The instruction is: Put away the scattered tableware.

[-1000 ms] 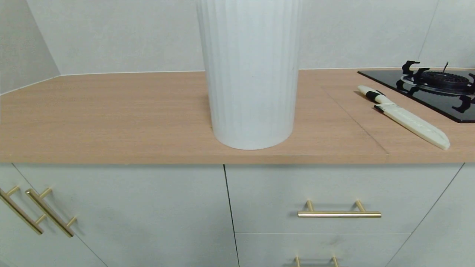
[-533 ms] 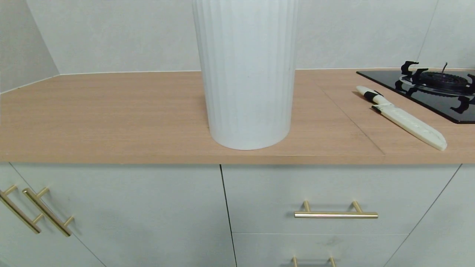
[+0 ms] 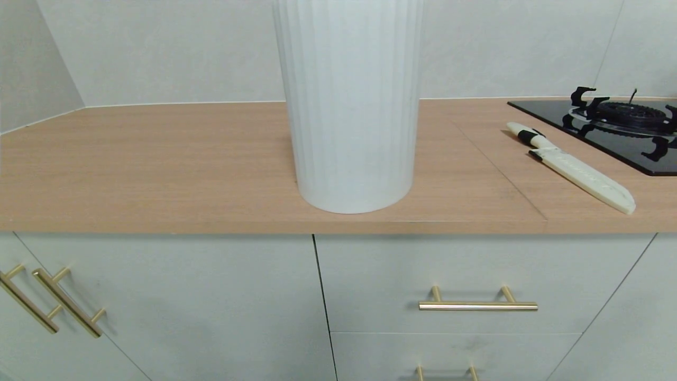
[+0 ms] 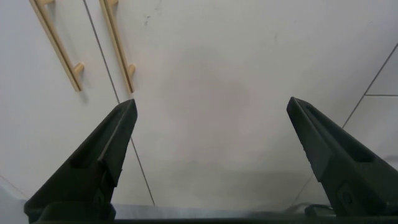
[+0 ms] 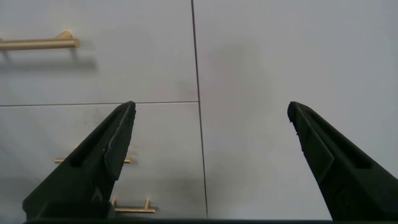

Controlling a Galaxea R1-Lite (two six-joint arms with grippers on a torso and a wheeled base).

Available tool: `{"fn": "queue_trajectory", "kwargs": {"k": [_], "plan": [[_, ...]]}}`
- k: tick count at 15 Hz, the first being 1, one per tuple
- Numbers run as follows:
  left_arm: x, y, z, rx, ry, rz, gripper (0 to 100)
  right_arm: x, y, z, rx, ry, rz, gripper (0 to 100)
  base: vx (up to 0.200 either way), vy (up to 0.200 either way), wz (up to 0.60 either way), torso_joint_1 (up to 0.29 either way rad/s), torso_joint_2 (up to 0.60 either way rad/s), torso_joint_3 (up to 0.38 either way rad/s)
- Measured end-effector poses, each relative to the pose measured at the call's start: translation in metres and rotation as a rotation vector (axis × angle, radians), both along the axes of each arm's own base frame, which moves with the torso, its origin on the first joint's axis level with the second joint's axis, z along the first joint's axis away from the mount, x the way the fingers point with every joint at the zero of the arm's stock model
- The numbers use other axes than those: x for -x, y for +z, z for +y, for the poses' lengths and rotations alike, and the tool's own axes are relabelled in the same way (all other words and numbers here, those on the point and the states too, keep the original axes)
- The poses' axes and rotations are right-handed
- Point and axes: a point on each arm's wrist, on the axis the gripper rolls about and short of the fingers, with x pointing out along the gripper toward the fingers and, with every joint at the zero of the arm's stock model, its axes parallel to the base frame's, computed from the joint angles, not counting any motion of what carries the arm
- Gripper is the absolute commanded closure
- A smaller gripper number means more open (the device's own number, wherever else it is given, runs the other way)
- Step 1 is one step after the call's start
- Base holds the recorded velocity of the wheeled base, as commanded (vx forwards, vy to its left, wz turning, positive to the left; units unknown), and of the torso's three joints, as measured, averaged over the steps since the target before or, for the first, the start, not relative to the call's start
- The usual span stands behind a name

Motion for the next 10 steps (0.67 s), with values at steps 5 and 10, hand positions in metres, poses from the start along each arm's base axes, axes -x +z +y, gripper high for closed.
{"fn": "queue_trajectory", "kwargs": {"k": [5, 10], "plan": [[0.0, 0.0, 0.0, 0.0, 0.0, 0.0, 0, 0.0, 0.0, 0.0, 0.0, 0.001, 0.0, 0, 0.0, 0.0, 0.0, 0.053, -0.17, -0.188], [0.0, 0.0, 0.0, 0.0, 0.0, 0.0, 0, 0.0, 0.0, 0.0, 0.001, 0.0, 0.0, 0, 0.0, 0.0, 0.0, 0.146, -0.5, -0.302]]}}
